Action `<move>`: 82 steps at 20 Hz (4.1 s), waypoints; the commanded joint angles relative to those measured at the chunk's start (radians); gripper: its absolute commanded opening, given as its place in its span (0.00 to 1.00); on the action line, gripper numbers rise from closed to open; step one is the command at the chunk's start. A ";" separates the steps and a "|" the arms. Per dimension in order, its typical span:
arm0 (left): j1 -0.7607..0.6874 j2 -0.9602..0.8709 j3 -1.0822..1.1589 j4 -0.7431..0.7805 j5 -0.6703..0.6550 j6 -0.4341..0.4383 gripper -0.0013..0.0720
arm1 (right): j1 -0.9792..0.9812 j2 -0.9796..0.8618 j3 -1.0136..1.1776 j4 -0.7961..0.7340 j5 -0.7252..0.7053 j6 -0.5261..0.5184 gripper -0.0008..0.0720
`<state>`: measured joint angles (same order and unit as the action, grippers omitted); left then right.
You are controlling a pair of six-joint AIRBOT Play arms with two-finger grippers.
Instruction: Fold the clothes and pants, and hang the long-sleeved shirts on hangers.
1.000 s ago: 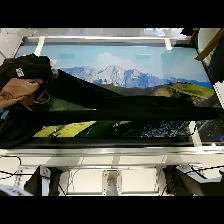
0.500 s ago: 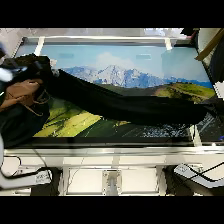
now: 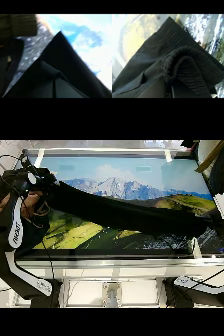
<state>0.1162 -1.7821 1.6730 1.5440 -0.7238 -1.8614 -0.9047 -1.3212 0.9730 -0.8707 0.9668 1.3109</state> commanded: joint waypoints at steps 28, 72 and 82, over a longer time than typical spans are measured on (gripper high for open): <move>-0.114 0.296 0.020 0.064 0.126 -0.067 0.93 | -0.146 -0.134 0.245 -0.176 0.361 -0.117 0.78; -0.419 0.256 0.020 0.037 -0.066 0.037 0.03 | -0.058 -0.729 0.747 0.109 0.784 -0.298 0.05; -0.874 -0.056 0.020 -0.106 0.116 0.048 0.03 | 0.095 -0.427 0.786 0.157 0.813 -0.088 0.05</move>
<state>-0.6342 -1.7481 1.6924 1.5097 -0.7124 -1.8206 -0.8795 -1.8317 1.7550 -0.7227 1.7760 1.1461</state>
